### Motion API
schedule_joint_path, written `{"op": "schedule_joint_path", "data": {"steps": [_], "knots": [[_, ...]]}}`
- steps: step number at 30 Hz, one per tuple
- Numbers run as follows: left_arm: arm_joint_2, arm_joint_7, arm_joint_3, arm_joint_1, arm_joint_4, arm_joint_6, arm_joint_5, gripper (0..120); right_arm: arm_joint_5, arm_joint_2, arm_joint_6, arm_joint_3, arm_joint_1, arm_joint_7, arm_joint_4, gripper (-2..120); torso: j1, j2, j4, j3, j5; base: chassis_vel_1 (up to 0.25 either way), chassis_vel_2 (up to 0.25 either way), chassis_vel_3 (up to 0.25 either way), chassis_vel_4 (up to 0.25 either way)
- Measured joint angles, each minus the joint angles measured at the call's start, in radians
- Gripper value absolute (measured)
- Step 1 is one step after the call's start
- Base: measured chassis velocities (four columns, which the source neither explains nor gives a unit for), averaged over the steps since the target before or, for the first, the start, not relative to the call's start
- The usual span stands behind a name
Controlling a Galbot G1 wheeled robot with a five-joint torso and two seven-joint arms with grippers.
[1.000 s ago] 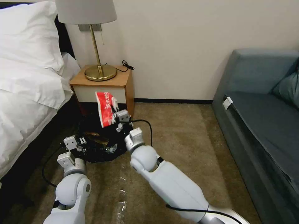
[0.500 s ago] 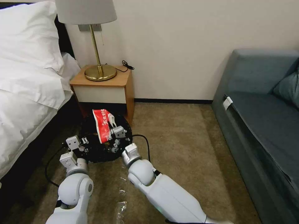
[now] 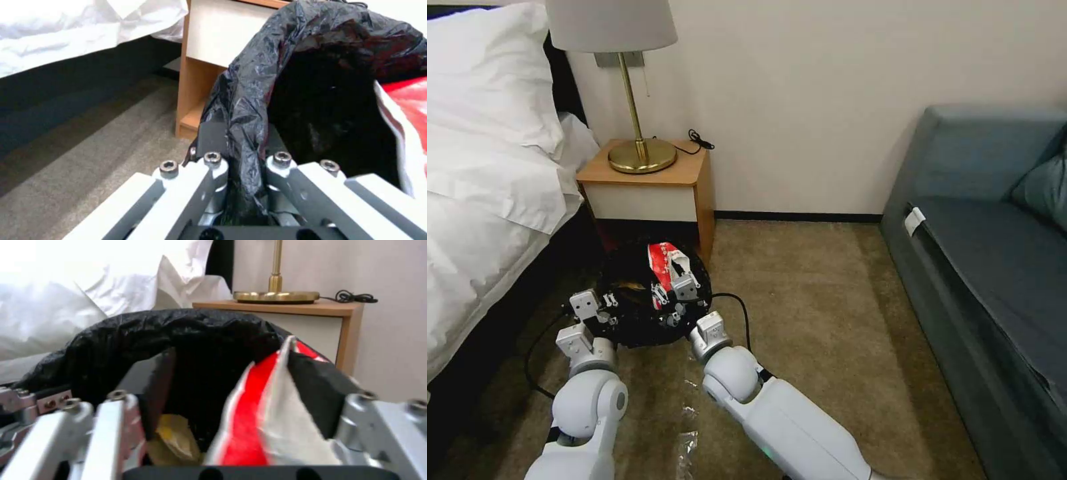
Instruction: Pick up the trash bin, then pick up the garbage on the floor and place it into the trash bin.
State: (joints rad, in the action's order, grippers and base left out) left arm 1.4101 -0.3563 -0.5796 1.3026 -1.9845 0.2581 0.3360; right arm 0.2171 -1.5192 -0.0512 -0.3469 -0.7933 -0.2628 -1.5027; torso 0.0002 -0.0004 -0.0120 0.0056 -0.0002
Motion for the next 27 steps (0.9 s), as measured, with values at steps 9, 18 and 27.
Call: {"op": "schedule_joint_path", "data": {"steps": [9,18,27], "knots": [[-0.001,0.0,0.0,-0.006,0.003,0.001,0.004,4,-0.024,0.054,0.0,-0.058,0.039,0.014,0.013,98,0.0,0.0,0.0,0.0,0.0001,0.0,0.0,0.0,0.0],[-0.011,0.011,-0.008,-0.005,-0.003,0.019,0.01,4,0.075,0.189,0.012,-0.242,0.197,0.064,-0.015,100,0.0,0.0,-0.0001,0.0,0.0002,0.0,0.0,0.0,0.0],[-0.017,0.029,-0.008,0.004,-0.004,0.036,0.009,4,0.126,0.223,0.007,-0.343,0.27,0.094,-0.016,100,0.0,0.0,0.0,0.0,0.0001,0.0,0.0,0.0,0.0]]}}
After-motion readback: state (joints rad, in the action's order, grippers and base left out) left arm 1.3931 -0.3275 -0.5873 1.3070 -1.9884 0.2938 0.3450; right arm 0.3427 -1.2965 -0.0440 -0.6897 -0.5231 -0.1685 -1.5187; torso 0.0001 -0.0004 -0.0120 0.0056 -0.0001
